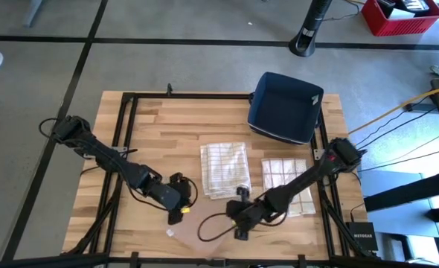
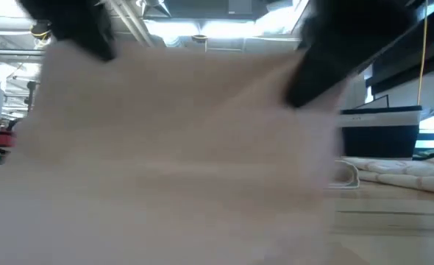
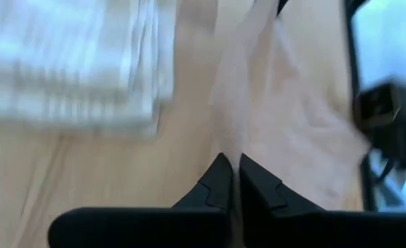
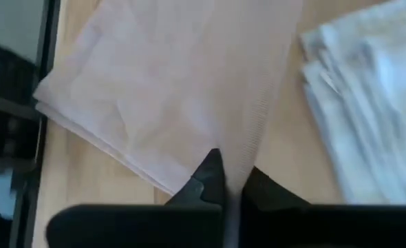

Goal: Fold towel
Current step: Stack the pink towel on the top white with gray-stripe towel, then stack the white with red-stripe towel on top of the pink towel

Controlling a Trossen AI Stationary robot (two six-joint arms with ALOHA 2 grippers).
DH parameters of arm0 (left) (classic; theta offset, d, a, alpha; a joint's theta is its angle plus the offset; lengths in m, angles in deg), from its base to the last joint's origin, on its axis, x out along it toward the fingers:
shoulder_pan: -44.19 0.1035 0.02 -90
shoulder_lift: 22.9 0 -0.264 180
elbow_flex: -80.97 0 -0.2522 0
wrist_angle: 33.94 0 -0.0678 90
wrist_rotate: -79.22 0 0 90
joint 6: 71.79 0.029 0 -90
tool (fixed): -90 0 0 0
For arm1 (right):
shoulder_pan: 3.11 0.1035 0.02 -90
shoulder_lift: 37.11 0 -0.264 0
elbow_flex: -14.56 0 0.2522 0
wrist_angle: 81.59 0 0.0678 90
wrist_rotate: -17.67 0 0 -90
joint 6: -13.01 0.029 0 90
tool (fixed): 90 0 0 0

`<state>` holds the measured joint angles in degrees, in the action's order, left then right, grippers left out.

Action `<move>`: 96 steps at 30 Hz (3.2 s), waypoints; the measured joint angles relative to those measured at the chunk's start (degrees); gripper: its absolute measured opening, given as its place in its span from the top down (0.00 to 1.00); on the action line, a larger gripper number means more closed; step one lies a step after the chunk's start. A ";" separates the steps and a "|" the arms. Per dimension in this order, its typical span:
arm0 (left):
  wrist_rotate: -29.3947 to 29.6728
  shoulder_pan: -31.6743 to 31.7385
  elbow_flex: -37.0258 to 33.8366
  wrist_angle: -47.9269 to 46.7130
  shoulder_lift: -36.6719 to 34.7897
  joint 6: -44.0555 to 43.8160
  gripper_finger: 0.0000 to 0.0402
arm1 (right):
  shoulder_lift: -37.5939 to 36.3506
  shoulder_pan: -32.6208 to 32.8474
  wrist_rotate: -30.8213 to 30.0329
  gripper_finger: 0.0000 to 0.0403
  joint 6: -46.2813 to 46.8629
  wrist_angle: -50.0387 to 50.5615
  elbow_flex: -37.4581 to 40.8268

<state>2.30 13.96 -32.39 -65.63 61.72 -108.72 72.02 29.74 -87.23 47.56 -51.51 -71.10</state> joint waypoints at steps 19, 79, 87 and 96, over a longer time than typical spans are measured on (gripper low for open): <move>14.56 11.43 0.04 14.42 0.26 14.43 0.97 | -16.53 -9.08 -3.51 0.99 -19.24 38.10 -0.22; 11.26 27.12 -2.64 7.18 2.28 13.41 0.53 | -9.48 -29.99 -2.70 0.48 -34.76 38.90 -2.23; 9.88 19.11 -2.60 8.69 7.45 12.22 0.52 | -9.67 -25.31 5.56 0.48 -34.56 13.21 6.34; 10.46 14.61 -2.50 11.07 18.35 11.23 0.52 | -8.62 -22.16 5.47 0.48 -27.09 4.16 15.77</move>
<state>12.76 28.57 -34.89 -54.56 80.07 -97.50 63.40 7.58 -81.76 20.46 -47.35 -55.32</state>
